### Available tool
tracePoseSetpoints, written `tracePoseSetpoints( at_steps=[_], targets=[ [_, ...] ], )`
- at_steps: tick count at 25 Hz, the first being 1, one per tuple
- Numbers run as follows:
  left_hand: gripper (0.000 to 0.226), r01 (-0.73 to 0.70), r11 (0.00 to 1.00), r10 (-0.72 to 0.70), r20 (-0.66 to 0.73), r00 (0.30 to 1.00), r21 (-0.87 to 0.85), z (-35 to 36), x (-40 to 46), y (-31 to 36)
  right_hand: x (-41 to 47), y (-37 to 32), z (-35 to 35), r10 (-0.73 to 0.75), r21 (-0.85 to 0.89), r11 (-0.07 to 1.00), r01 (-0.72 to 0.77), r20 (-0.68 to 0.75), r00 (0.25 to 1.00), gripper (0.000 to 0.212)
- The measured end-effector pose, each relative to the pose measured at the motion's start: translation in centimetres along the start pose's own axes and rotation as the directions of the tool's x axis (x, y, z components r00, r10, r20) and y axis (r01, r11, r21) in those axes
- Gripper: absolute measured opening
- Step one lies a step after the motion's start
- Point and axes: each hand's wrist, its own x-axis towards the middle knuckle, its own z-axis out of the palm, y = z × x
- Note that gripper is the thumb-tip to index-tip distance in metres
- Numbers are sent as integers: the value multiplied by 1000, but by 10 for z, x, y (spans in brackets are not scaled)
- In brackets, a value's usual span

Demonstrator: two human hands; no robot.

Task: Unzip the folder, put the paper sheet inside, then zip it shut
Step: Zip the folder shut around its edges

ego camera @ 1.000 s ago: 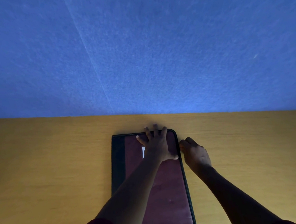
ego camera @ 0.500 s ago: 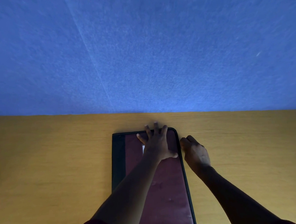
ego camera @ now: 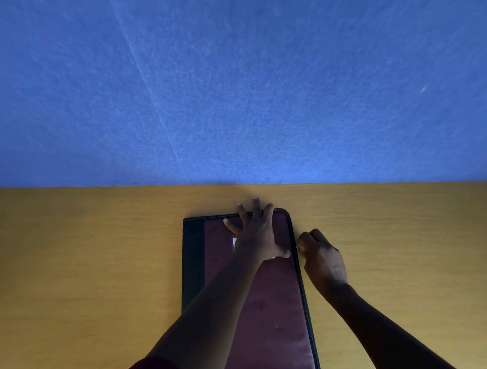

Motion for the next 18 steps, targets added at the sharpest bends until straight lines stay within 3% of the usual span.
tracePoseSetpoints(
  at_steps=[8,11,18],
  targets=[
    [117,-19,1000,19,3,1000,-7,-4,-5,-2,55,-14,-18,-26,-85,996,24,-28,999,15],
    [118,-27,999,27,27,999,27,-3,-6,-4,68,-12,-20,-49,-155,987,52,23,999,15],
    [114,-119,993,119,32,992,-1,-5,-6,-13,110,-22,-30,-125,-127,981,147,171,977,18]
  ],
)
